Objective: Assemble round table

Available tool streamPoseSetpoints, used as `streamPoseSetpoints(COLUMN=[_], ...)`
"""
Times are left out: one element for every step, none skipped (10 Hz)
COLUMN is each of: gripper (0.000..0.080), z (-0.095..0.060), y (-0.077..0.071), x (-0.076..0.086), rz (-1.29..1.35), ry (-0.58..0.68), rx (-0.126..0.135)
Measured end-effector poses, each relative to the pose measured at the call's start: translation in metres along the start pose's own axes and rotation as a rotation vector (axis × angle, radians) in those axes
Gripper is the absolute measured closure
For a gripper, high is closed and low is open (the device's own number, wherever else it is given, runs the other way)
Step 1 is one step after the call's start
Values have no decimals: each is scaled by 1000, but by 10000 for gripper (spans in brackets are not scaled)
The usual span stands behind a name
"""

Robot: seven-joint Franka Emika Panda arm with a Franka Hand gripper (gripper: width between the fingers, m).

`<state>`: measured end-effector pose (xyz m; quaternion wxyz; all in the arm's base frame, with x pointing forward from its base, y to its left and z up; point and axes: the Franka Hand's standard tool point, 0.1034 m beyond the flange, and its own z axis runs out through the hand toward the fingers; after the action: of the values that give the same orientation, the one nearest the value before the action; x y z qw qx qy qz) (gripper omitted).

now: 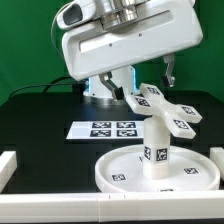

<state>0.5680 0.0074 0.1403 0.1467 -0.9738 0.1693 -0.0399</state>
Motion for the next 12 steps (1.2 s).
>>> streamPoseSetpoints(gripper=[150, 150, 150, 150, 150, 150, 150, 150, 150, 150, 150, 150], z=[0, 1, 3, 2, 0, -1, 0, 0, 1, 0, -2, -4], y=[0, 1, 3, 2, 3, 5, 5, 5, 5, 6, 5, 4], x=[0, 0, 2, 4, 4, 5, 4, 4, 4, 4, 6, 6], rz=[0, -60, -174, -203, -270, -317, -305, -305, -305, -340, -430, -474], ry=[0, -8, -18, -18, -17, -16, -16, -17, -17, -22, -34, -38], rx=[0, -30, -97, -112, -137, -144, -144, -144, -144, -148, -154, -152])
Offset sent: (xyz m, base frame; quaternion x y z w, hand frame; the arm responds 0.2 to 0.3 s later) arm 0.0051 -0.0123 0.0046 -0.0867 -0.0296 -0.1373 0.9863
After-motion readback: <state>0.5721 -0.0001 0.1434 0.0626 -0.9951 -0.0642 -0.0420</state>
